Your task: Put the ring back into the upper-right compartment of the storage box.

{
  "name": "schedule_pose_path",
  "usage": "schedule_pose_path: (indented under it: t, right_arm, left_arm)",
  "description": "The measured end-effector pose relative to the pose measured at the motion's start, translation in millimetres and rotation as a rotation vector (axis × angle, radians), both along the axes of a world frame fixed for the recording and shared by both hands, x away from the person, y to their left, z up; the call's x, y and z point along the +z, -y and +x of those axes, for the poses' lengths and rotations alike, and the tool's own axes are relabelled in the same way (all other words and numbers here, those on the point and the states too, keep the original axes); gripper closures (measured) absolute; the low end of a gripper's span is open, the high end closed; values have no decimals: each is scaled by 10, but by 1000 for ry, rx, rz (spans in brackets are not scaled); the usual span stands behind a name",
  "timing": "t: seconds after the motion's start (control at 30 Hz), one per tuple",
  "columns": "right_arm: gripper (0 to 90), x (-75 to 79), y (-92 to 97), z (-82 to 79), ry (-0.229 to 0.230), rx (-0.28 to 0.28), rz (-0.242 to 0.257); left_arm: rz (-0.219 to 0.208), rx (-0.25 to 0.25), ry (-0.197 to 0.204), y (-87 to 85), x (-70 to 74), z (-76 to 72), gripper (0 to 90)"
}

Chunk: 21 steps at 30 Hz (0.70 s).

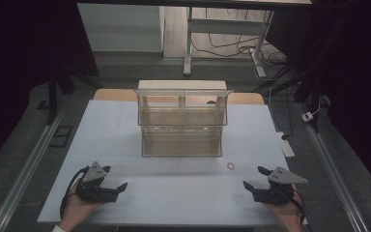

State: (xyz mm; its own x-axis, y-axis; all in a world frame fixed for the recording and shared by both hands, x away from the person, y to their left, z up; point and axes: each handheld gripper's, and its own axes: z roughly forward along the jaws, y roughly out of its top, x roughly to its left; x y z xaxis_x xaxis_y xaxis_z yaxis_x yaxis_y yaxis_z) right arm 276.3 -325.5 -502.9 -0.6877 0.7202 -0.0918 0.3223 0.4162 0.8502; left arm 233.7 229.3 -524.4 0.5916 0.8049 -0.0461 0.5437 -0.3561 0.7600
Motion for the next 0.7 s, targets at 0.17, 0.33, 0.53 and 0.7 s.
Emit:
schedule_pose_path:
  t: [0.17,0.33,0.53,0.7]
  right_arm:
    - [215,-12,-22,5,-5,9,-11]
    - [219,-10,-22,5,-12,4,-12]
    - [223,-6,-27,7,-12,6,-9]
    - [227,0,-35,15,-16,6,-9]
  left_arm:
    - [0,0,-2,-4,0,3,110]
    - [4,0,-6,-4,-4,3,110]
    - [6,0,-8,-3,-5,3,111]
    - [6,1,-9,-3,-4,4,112]
